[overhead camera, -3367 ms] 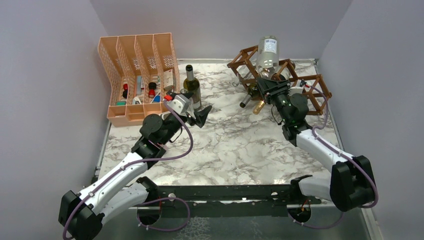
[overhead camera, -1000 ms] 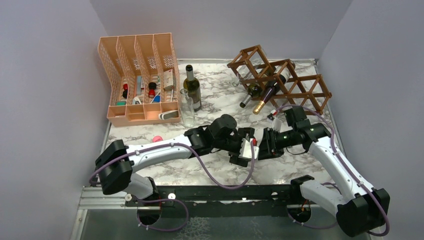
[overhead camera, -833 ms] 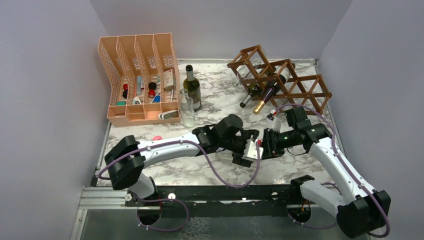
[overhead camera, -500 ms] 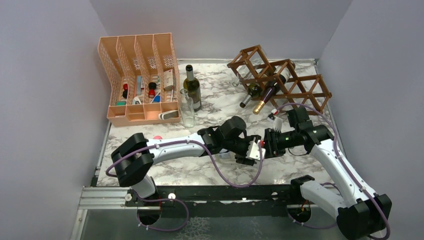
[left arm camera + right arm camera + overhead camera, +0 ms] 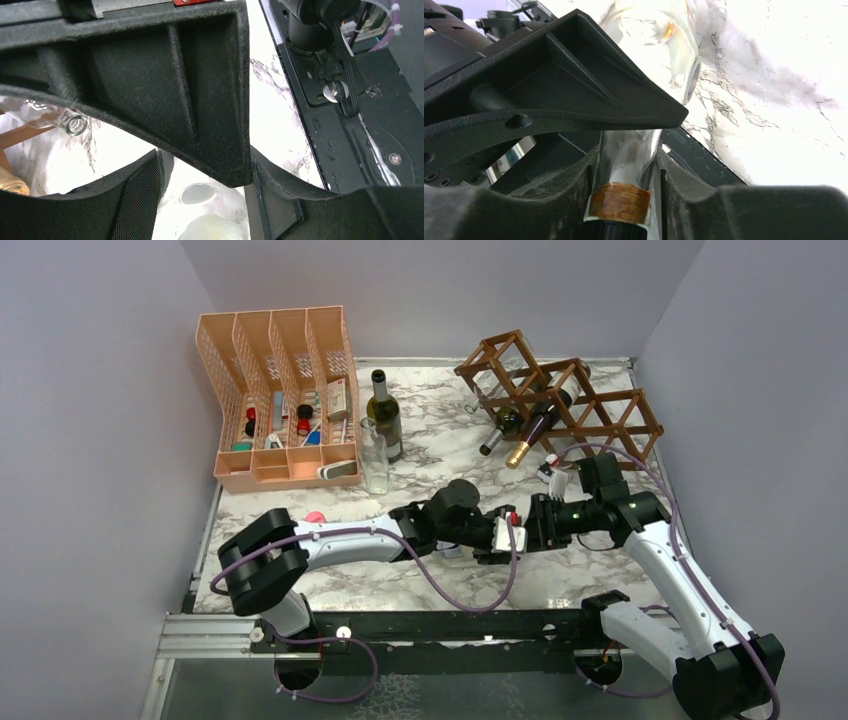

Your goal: Take the wine bottle off the wine rack

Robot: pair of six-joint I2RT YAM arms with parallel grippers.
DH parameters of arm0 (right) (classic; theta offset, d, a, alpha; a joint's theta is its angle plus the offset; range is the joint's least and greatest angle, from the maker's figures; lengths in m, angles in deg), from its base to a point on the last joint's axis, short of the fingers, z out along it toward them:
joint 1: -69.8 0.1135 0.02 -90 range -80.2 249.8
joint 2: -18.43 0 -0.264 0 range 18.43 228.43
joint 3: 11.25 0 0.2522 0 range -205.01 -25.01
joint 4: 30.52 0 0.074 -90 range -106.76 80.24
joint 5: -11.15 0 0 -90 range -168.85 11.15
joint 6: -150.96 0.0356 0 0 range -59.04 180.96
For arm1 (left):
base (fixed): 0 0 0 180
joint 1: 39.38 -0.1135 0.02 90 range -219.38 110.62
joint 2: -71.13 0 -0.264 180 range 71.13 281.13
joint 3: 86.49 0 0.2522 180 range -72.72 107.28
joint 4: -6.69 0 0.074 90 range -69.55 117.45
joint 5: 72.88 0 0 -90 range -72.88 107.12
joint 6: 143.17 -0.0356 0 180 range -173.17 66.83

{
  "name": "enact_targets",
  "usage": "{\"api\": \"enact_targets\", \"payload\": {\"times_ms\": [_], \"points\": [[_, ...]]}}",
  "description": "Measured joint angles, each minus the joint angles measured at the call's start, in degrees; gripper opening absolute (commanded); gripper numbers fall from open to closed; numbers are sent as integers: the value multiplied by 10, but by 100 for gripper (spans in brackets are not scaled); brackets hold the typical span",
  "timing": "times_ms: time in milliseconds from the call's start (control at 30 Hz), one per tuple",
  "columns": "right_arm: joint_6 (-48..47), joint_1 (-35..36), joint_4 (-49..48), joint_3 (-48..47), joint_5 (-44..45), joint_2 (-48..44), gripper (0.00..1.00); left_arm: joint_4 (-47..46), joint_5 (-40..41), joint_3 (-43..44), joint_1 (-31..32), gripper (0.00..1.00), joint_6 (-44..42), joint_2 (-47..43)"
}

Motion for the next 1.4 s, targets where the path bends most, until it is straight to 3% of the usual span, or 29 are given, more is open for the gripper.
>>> {"api": "enact_targets", "payload": {"times_ms": [67, 300, 433, 567, 767, 1000, 1267, 1400], "points": [[2, 0, -6, 0, -2, -4, 54, -20, 16, -12, 2, 1, 15, -8], [24, 3, -52, -20, -43, -30, 74, -56, 68, -54, 2, 0, 57, -52], [40, 4, -70, -42, -47, -33, 80, -60, 95, -77, 2, 0, 72, -84], [53, 4, -71, -97, -3, -35, 99, -59, 139, -100, 2, 0, 94, -119], [56, 4, -70, -184, 98, -40, 100, -53, 246, -158, 0, 0, 149, -204], [51, 4, -67, -195, 171, -58, 100, -38, 383, -218, 0, 0, 215, -294], [40, 4, -65, -197, 207, -76, 100, -5, 559, -246, -10, 0, 224, -359], [40, 4, -65, -197, 212, -77, 100, 9, 614, -246, -49, 0, 232, -368]]}}
